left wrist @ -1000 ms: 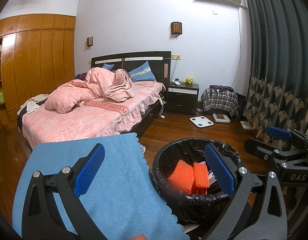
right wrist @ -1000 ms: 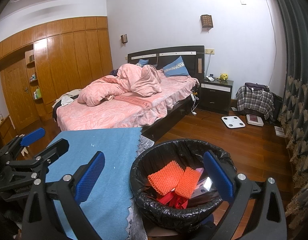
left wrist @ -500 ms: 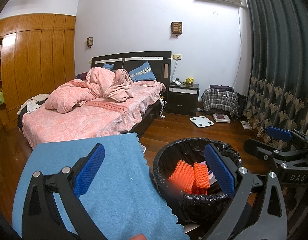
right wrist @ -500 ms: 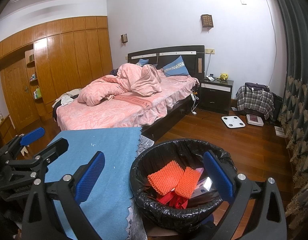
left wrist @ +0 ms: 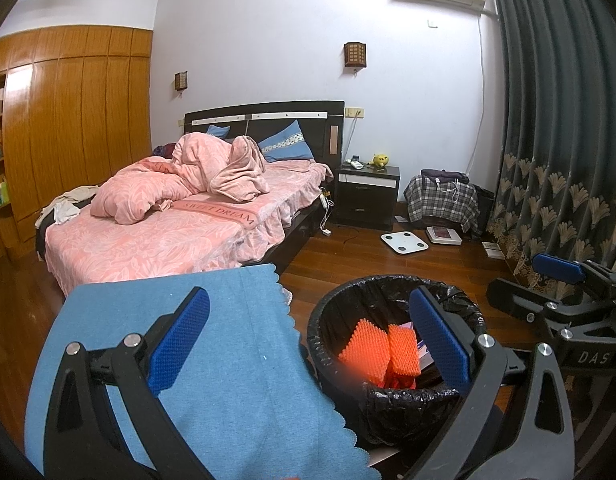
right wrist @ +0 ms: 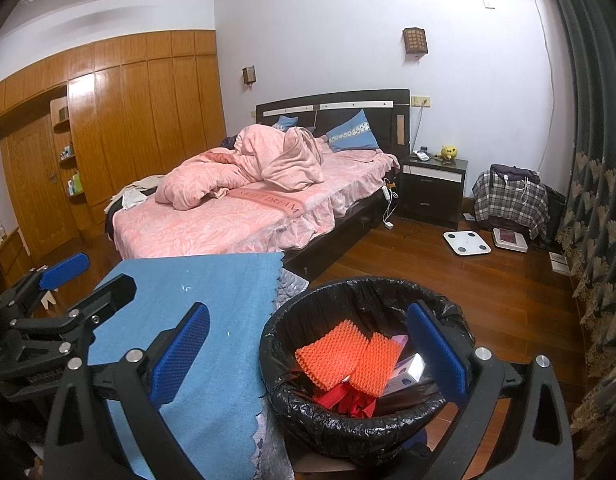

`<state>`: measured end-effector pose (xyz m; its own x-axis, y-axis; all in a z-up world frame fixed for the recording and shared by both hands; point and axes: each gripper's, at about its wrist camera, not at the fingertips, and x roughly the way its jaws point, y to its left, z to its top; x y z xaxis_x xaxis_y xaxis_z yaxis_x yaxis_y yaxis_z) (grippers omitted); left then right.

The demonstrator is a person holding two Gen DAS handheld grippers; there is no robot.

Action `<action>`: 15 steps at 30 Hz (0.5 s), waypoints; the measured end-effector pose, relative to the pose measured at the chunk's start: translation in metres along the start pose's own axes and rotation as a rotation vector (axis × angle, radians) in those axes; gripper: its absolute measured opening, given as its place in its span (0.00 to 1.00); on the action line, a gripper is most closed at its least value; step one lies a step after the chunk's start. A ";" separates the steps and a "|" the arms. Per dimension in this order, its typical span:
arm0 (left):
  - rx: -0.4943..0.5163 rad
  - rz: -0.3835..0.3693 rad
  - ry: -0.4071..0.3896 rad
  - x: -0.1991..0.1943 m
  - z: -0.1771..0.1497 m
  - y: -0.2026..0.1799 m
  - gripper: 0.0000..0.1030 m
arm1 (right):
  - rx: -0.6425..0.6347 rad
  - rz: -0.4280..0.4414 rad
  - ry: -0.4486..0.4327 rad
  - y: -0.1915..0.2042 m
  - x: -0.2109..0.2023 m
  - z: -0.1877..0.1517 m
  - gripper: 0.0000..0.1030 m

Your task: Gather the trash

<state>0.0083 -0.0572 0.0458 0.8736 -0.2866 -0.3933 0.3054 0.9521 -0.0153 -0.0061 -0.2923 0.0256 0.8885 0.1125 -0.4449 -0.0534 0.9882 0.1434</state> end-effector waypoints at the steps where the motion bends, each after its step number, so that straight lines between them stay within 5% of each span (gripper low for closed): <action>1: 0.000 0.000 0.001 -0.001 0.001 0.000 0.94 | 0.000 0.001 0.001 0.000 0.000 0.000 0.94; 15: 0.001 -0.001 0.000 -0.001 0.002 0.002 0.94 | 0.001 0.001 0.004 0.003 0.001 0.001 0.94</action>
<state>0.0084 -0.0555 0.0480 0.8732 -0.2879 -0.3933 0.3070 0.9516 -0.0150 -0.0048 -0.2895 0.0259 0.8867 0.1136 -0.4481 -0.0537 0.9881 0.1442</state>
